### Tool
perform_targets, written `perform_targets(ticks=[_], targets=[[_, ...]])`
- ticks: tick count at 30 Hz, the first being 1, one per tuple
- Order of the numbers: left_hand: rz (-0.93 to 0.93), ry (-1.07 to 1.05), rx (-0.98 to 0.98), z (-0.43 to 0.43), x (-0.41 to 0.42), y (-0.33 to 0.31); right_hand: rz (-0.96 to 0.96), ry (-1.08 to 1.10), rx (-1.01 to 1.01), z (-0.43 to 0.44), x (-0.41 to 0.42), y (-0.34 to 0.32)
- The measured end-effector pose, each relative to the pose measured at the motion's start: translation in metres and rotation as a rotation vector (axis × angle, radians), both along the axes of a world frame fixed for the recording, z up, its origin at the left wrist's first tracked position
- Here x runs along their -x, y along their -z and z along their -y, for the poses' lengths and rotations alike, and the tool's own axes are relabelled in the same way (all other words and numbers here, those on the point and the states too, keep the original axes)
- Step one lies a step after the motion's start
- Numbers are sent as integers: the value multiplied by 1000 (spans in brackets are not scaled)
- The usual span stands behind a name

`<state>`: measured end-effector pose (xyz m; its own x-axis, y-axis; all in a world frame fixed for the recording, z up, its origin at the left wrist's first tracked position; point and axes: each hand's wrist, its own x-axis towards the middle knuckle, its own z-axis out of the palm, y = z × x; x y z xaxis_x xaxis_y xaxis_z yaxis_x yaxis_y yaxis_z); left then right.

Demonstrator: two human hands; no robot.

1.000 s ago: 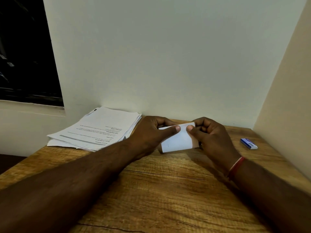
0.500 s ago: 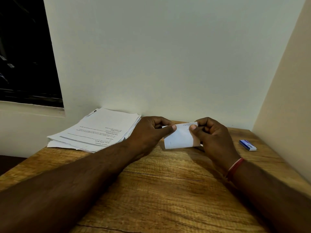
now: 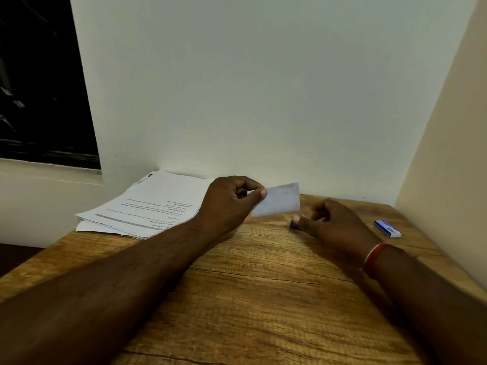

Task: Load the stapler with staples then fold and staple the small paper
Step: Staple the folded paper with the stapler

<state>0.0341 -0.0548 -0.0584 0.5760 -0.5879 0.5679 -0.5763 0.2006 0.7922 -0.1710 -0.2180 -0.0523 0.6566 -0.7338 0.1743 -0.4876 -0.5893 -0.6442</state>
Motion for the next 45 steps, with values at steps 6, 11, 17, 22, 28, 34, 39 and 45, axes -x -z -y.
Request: perform_targets(ticks=[6,11,17,22,28,34,39,45], targets=[[83,-88,21,1,-6,-1,-201,11,143,4,5,-3],[327,-194,35,0,-8,0,170,-129,-247,-21,5,-7],[771,-258,114,2,-5,2,409,-381,-889,-49,6,-23],[956,-213,144,6,-8,8,416,-342,-960,-46,5,-24],[1063,-221,148,7,-7,10,432,-362,-1026,-45,5,-24],[1167,-213,123,9,-8,12,415,-351,-1037,-44,5,-23],[1190,-231,114,9,-7,12,392,-367,-1021,-46,3,-21],[1221,-229,130,8,-3,11,402,-414,-1113,-45,3,-20]])
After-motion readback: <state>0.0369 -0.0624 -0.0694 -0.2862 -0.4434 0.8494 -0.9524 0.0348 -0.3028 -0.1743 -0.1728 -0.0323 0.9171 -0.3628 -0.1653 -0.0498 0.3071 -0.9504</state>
